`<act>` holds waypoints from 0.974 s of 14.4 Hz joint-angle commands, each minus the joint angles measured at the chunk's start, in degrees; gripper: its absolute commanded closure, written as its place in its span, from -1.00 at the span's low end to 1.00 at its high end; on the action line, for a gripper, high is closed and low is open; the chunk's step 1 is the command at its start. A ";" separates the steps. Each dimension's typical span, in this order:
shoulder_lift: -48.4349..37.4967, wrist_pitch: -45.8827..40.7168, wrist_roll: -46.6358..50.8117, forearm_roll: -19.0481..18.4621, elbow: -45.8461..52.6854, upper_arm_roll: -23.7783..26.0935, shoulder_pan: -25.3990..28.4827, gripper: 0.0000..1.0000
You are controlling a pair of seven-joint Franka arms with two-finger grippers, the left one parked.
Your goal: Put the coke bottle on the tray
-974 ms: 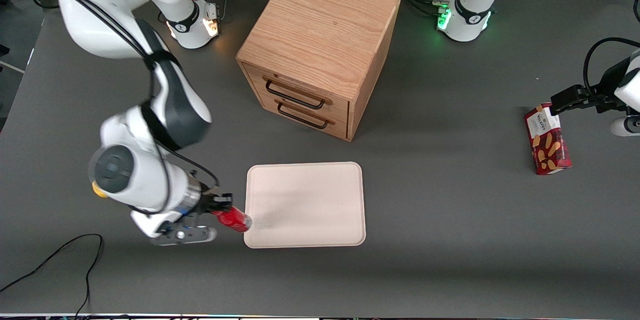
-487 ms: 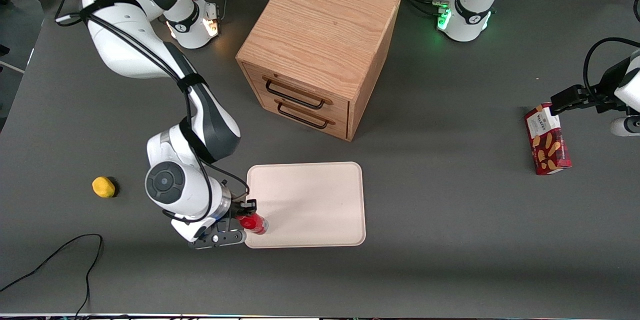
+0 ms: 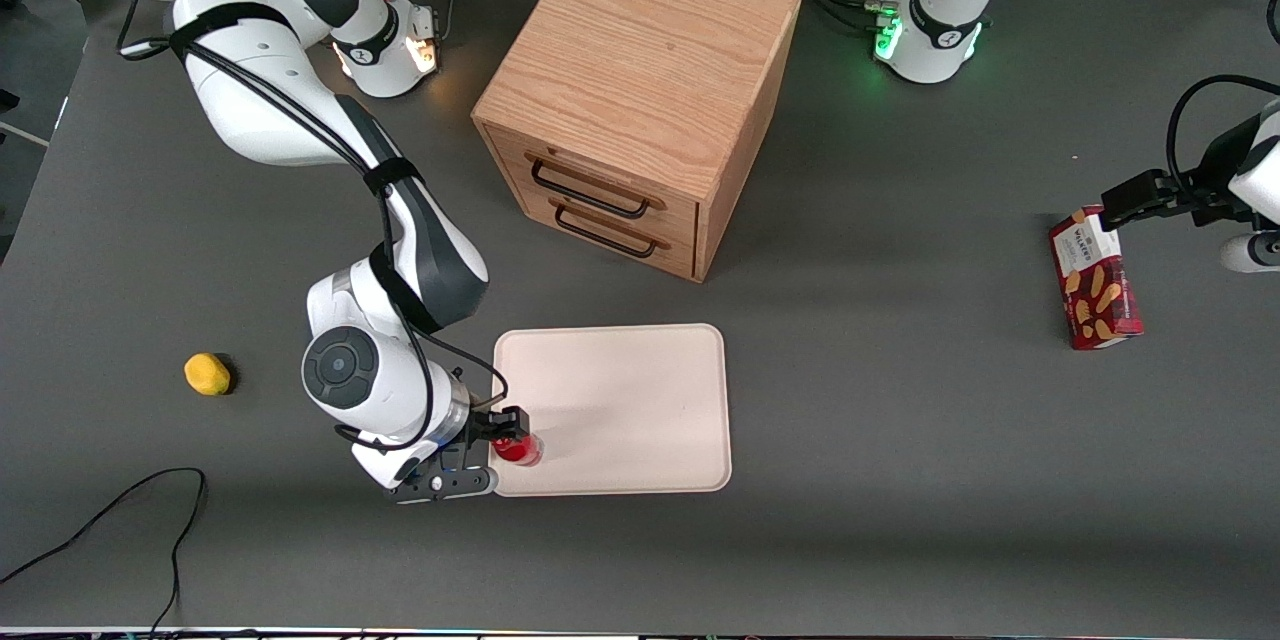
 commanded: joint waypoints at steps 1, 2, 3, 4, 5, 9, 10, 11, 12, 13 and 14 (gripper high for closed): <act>-1.44 1.22 1.90 -1.10 -1.42 0.29 -0.26 -1.00; -1.96 1.13 1.99 -0.93 -1.42 0.29 -0.35 -1.00; -3.79 0.70 2.08 -0.67 -1.69 0.29 -0.35 -1.00; -5.99 0.17 2.16 -0.66 -2.73 0.20 -0.79 -1.00; -9.31 -1.49 2.16 -0.58 -4.74 0.20 -1.66 -1.00; -28.72 -5.28 1.20 6.07 -23.34 -3.73 -4.39 -1.00; -34.25 -5.20 0.59 10.19 -28.96 -7.06 -4.31 -1.00; -39.96 -5.20 -0.37 12.58 -35.03 -8.84 -4.13 -1.00; -45.50 -5.20 -0.38 13.04 -40.74 -9.64 -4.13 -1.00; -50.95 -5.02 -0.38 13.13 -46.11 -10.52 -4.13 -1.00; -56.05 -5.02 -0.38 13.13 -51.03 -10.79 -4.13 -1.00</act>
